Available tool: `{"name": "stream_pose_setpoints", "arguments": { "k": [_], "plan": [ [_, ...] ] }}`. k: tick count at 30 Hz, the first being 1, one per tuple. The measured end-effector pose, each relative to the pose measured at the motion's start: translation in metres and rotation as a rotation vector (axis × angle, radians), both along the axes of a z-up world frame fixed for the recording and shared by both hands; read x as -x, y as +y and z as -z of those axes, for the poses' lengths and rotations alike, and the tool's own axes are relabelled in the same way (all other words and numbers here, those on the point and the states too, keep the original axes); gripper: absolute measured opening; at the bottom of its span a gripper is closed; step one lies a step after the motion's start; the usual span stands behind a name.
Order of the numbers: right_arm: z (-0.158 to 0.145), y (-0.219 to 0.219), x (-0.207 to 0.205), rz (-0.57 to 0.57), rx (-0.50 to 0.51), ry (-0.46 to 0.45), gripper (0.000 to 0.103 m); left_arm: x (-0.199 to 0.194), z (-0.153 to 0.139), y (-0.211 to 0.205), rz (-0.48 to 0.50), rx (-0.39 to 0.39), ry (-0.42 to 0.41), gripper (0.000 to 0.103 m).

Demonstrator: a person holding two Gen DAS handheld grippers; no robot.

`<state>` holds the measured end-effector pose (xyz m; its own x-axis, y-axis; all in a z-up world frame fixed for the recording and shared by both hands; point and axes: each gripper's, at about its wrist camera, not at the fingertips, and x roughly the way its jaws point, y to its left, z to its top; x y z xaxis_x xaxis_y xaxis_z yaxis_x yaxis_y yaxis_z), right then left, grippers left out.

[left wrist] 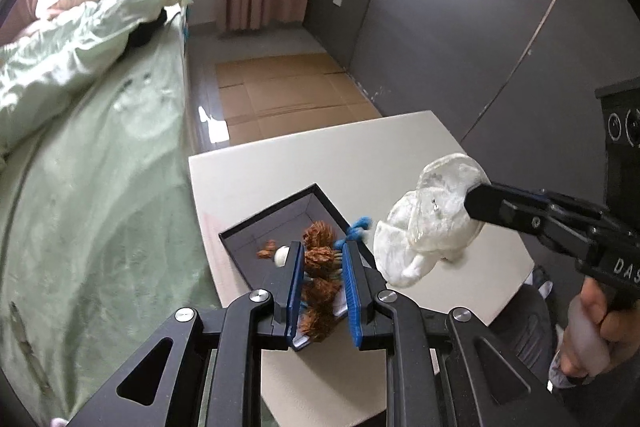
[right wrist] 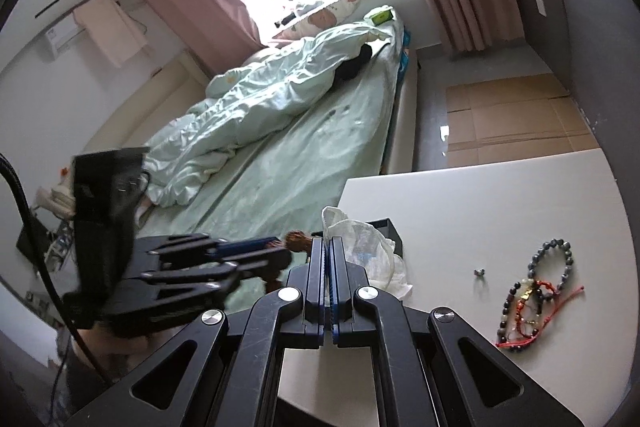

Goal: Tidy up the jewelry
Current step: 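Carry the bead bracelet into the box with the left tool while the right tool lowers the bag in, then open both tools to release bracelet and bag into the box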

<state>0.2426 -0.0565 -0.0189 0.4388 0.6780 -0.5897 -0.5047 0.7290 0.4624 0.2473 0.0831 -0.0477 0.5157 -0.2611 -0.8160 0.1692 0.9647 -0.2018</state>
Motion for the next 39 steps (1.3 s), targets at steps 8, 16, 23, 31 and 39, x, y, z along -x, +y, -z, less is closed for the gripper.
{"name": "stream_pose_setpoints", "arguments": {
  "k": [8,16,23,31,39],
  "plan": [
    [0.014,0.019,-0.012,-0.028,0.028,0.033,0.003,0.005,0.0,0.019,-0.063,-0.009,-0.024,0.05],
    [0.019,0.034,-0.02,-0.069,0.022,0.04,0.003,0.01,0.006,0.042,-0.118,0.008,-0.013,0.05],
    [0.023,0.031,-0.021,-0.029,0.077,0.046,0.069,0.018,0.003,0.04,-0.124,0.005,-0.044,0.074],
    [0.028,-0.019,-0.004,0.036,0.101,0.057,0.07,0.018,-0.004,0.018,-0.087,0.002,-0.063,0.074],
    [0.024,-0.074,0.007,0.13,0.11,0.061,0.076,0.015,-0.011,-0.017,-0.034,0.004,-0.075,0.074]
  ]
}}
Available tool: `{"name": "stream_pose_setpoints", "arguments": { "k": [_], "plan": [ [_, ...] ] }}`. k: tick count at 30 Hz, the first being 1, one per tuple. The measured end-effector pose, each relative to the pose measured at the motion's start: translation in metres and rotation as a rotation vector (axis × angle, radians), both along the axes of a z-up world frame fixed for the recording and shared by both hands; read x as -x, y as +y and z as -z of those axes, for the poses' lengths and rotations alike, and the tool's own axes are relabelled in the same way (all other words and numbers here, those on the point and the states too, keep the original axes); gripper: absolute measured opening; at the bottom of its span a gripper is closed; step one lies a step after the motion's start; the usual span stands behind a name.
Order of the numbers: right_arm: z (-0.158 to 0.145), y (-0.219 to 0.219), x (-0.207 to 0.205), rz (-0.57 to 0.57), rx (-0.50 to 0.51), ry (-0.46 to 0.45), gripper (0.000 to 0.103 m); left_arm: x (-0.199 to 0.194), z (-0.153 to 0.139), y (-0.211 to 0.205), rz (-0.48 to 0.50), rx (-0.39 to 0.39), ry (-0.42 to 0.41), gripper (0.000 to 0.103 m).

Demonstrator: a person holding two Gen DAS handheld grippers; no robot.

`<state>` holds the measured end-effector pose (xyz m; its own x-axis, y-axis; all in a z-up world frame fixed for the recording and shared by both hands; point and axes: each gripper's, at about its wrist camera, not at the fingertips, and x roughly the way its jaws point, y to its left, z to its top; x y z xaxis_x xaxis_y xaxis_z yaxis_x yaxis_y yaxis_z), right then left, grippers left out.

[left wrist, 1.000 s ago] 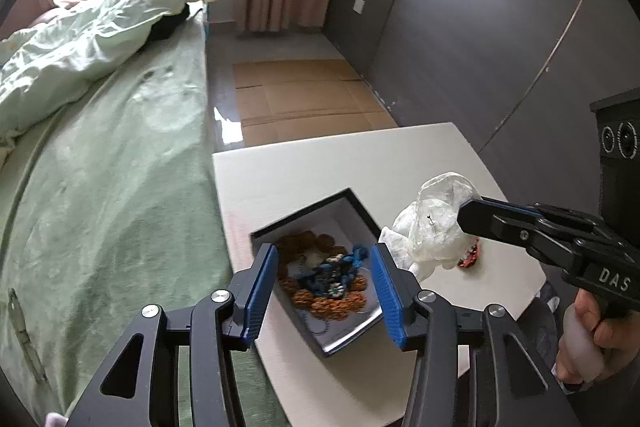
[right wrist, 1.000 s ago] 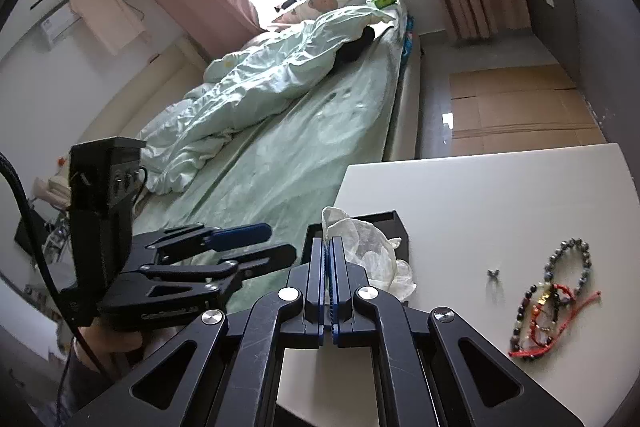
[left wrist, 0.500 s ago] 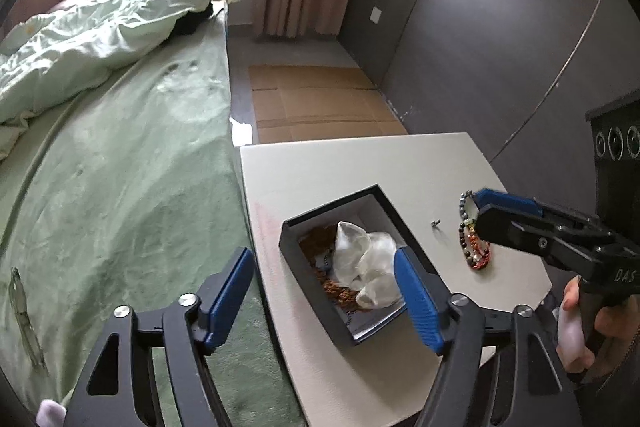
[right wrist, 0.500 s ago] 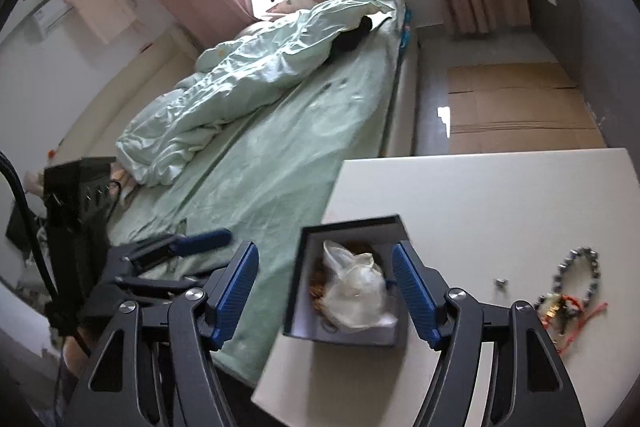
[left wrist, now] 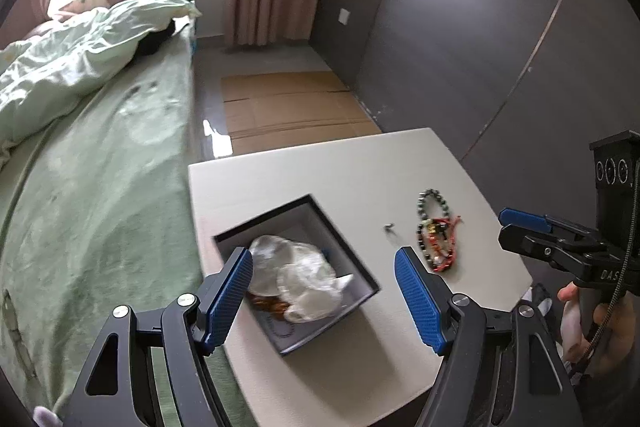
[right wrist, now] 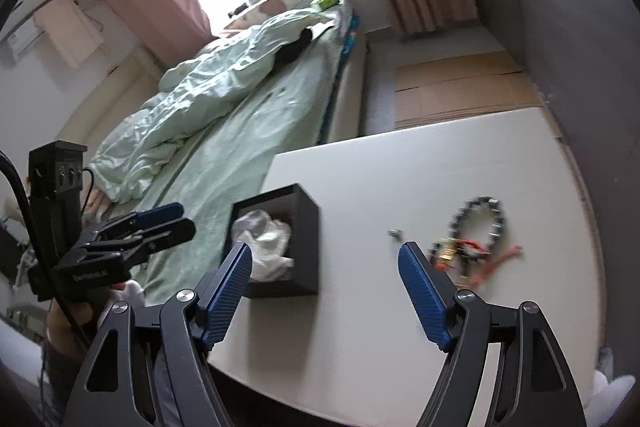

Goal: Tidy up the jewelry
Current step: 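Open both tools to release bracelet and bag into the box, then move the left tool toward the small silver stud beside the green bead bracelet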

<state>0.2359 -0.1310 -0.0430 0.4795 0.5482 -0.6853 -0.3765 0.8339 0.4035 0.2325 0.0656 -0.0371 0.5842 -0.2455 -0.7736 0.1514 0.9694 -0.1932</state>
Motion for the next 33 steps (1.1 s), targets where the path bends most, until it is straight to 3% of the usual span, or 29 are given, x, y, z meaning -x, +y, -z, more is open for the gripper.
{"name": "stream_pose_setpoints", "arguments": {
  "k": [11,22,24,29,33],
  "plan": [
    [0.009,-0.067,0.015,0.107,-0.004,0.01,0.076,-0.004,0.008,-0.063,0.099,-0.014,0.012,0.074],
    [0.031,-0.114,0.024,0.176,-0.054,0.039,0.071,-0.028,0.019,-0.103,0.121,-0.06,0.035,0.074],
    [0.037,-0.12,0.023,0.182,-0.066,0.052,0.067,-0.035,0.022,-0.107,0.119,-0.068,0.046,0.072],
    [0.048,-0.133,0.019,0.203,-0.087,0.08,0.064,-0.056,0.037,-0.115,0.087,-0.07,0.113,0.055],
    [0.055,-0.139,0.016,0.211,-0.101,0.095,0.061,-0.071,0.05,-0.121,0.041,-0.064,0.16,0.053]
  ]
}}
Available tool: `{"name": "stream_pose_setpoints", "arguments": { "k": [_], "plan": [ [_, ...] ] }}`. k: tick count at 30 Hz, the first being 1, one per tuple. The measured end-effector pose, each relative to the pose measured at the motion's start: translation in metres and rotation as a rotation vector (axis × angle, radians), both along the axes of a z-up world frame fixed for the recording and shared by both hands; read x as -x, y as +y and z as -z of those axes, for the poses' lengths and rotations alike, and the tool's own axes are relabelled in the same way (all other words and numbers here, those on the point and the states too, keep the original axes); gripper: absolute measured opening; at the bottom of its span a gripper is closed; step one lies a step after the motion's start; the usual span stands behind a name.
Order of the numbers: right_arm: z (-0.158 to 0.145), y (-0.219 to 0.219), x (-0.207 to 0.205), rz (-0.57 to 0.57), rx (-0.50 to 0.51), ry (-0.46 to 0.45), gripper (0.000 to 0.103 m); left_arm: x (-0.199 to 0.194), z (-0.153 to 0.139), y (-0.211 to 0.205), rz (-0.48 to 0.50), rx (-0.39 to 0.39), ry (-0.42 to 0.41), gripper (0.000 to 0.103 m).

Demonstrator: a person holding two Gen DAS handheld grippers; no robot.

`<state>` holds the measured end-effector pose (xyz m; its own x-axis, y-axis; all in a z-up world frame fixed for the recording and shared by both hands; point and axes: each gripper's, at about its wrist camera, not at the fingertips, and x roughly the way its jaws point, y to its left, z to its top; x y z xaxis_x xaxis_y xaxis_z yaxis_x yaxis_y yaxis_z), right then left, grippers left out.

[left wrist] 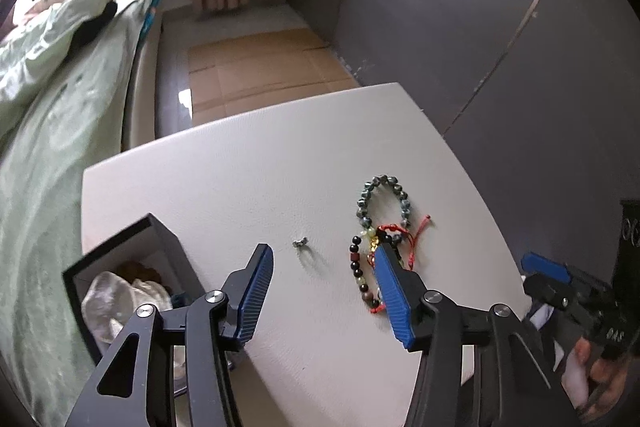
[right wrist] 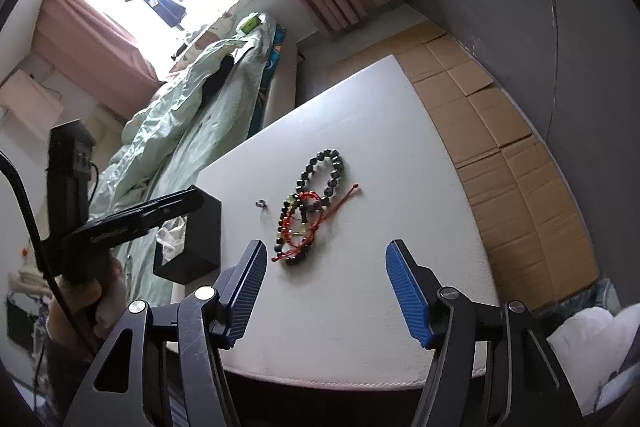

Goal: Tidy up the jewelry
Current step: 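Move the left tool toward the small silver stud beside the green bead bracelet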

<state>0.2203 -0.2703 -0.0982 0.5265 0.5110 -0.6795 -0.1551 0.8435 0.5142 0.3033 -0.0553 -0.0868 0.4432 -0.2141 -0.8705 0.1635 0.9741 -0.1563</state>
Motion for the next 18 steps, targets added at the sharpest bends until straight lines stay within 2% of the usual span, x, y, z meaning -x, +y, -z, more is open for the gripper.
{"name": "stream_pose_setpoints", "arguments": {
  "k": [5,7,15,18],
  "plan": [
    [0.007,-0.003,-0.006,0.003,-0.025,0.016,0.041,-0.016,0.019,-0.006,-0.043,-0.015,0.057,0.04],
    [0.01,-0.003,-0.009,0.001,-0.035,0.023,0.037,-0.021,0.026,-0.006,-0.056,-0.02,0.071,0.039],
    [0.025,0.002,-0.019,-0.007,-0.052,0.056,0.034,-0.034,0.051,-0.007,-0.088,-0.029,0.113,0.038],
    [0.031,0.004,-0.023,-0.009,-0.054,0.07,0.034,-0.036,0.058,-0.007,-0.102,-0.036,0.124,0.029]
  ]
}}
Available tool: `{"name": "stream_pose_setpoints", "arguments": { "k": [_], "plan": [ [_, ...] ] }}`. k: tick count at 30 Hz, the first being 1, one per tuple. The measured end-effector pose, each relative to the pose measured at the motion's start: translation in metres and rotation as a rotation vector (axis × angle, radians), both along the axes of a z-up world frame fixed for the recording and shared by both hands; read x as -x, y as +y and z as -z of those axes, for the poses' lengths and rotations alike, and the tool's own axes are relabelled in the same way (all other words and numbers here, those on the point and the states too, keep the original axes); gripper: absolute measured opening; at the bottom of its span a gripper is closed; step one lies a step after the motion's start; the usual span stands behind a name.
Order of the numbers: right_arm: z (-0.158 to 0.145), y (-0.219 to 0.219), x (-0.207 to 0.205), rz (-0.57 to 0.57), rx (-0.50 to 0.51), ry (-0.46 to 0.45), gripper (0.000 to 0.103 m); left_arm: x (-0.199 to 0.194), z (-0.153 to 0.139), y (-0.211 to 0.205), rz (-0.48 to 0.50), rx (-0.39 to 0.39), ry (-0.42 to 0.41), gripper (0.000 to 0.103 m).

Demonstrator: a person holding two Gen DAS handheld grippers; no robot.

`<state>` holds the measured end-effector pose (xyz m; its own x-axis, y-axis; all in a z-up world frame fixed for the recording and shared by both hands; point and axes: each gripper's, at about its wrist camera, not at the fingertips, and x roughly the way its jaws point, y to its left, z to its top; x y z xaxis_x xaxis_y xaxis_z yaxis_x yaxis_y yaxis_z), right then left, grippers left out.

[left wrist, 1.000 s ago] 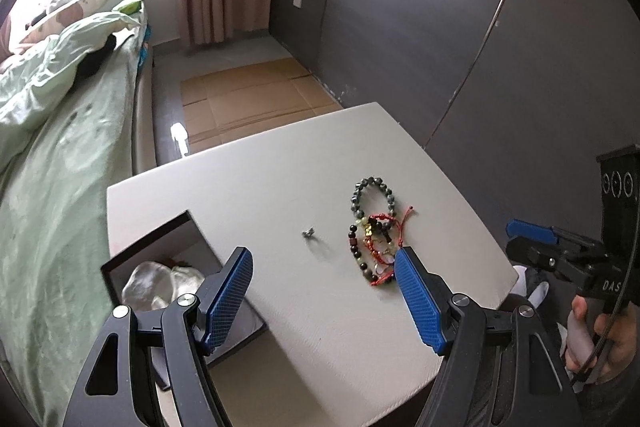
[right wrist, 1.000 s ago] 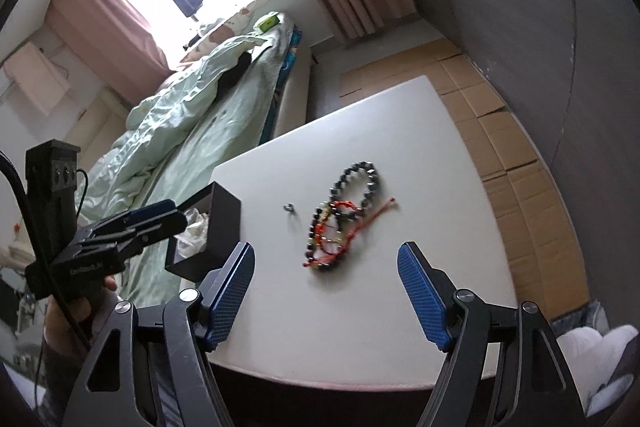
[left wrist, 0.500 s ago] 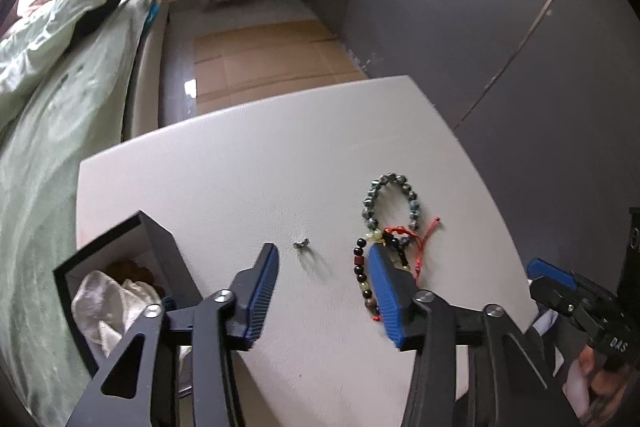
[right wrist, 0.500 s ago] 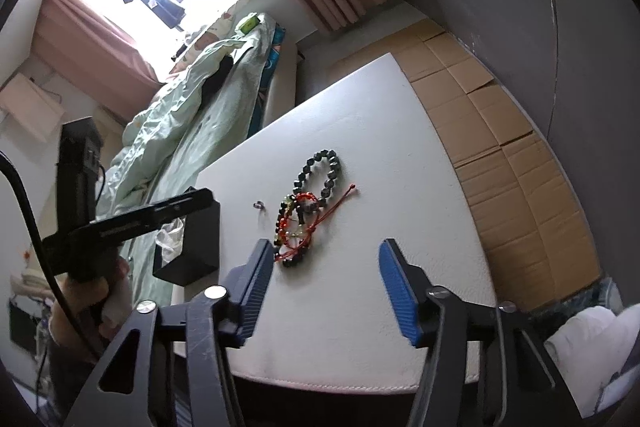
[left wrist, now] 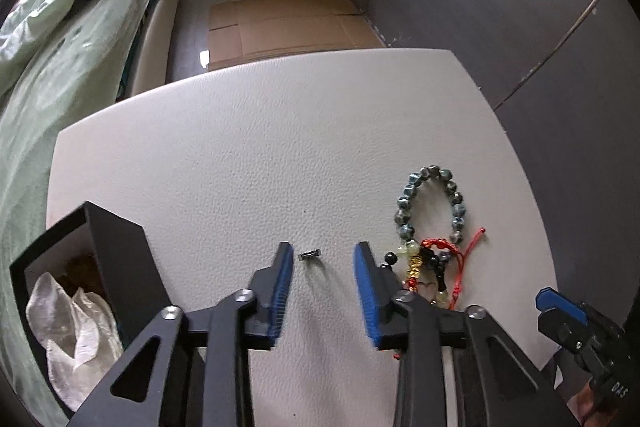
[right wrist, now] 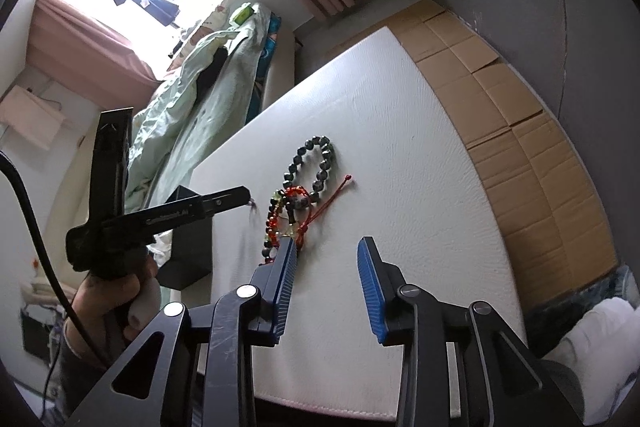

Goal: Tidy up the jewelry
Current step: 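Move the left tool toward the small silver stud beside the green bead bracelet, then close the left tool on the silver stud while the right tool grasps the red cord bracelet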

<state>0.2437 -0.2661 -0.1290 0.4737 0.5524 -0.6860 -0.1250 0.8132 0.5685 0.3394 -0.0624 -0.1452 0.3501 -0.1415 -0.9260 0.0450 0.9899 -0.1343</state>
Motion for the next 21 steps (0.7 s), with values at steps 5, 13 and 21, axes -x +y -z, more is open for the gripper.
{"name": "stream_pose_setpoints", "arguments": {
  "k": [5,13,21],
  "plan": [
    [0.003,0.006,-0.005,-0.008,0.007,0.008,0.034,-0.004,0.009,0.001,-0.024,-0.011,0.008,0.023],
    [0.003,0.018,-0.015,-0.017,0.025,0.019,0.029,0.001,0.007,0.008,-0.033,0.007,-0.007,0.014],
    [0.012,0.043,-0.037,-0.04,0.026,0.077,0.024,0.015,-0.022,0.017,-0.006,0.039,-0.064,0.014]
  ]
}}
